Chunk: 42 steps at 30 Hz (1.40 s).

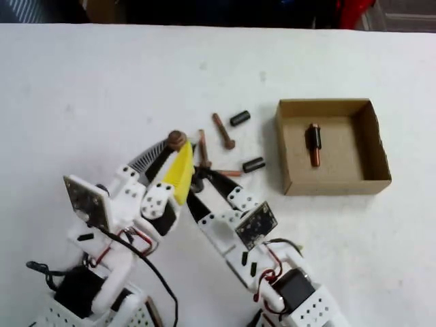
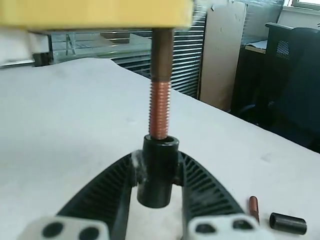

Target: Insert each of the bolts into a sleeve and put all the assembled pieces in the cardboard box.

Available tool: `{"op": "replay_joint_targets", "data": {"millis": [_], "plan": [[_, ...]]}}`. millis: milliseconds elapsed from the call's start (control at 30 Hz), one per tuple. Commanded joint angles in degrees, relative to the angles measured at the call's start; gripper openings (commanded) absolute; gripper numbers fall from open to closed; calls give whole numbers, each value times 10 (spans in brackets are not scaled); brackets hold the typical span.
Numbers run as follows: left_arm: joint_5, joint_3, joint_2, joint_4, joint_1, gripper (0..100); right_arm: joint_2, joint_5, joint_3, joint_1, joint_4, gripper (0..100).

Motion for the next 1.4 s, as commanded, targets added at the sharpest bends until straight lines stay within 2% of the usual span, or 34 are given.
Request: {"op": "replay_joint_targets", "data": {"millis": [0,233,367,700,1200,1367], "plan": [[5,-6,-9,0,4,23,-6,8,5,-6,0,17],[5,-5,-9,4,4,22,-6,7,5,-6,0,17],[5,-4,-8,32,4,22,-6,7,5,-6,0,17],[2,32,-8,29,4,23,-6,7,5,-5,0,17],[1,79,-7,-58,0,23,-6,7,5,-5,1,17],[1,84,-8,-32,3,23,-6,8,5,-5,1,17]]}}
